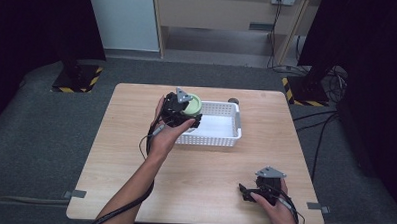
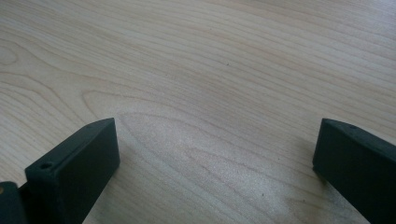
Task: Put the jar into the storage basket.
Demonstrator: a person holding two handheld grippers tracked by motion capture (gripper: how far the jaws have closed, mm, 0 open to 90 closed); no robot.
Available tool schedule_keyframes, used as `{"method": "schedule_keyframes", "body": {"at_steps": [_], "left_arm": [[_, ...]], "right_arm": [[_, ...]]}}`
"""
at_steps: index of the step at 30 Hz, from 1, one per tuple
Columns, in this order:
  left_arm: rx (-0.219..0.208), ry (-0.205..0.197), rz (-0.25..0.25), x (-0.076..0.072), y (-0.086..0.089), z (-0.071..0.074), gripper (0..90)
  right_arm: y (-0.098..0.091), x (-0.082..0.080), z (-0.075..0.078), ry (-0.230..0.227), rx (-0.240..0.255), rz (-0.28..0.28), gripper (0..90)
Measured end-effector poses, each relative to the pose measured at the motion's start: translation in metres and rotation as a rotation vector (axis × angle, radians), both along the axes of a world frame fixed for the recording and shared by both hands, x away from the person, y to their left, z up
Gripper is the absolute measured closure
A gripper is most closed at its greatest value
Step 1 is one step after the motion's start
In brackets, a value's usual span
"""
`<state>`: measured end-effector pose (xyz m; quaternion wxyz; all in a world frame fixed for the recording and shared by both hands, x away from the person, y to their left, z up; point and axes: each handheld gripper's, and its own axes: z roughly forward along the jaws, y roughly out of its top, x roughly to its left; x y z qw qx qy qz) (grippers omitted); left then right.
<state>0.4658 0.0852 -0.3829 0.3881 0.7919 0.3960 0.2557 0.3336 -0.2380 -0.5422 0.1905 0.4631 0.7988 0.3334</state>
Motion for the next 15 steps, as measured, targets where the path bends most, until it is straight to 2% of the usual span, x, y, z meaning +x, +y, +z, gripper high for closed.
{"method": "schedule_keyframes", "body": {"at_steps": [5,6,10,15], "left_arm": [[0.008,-0.006,0.007,0.011,-0.005,-0.001,10.2],[-0.002,0.000,0.011,0.017,-0.006,-0.002,10.2],[0.006,0.005,0.019,0.027,-0.007,-0.004,10.2],[0.003,0.009,0.027,0.035,-0.008,-0.006,10.2]], "right_arm": [[0.000,0.000,0.000,0.000,0.000,0.000,0.3],[0.000,0.000,0.000,0.000,0.000,0.000,0.4],[0.000,0.000,0.000,0.000,0.000,0.000,0.4],[0.000,0.000,0.000,0.002,0.001,0.000,0.3]]}}
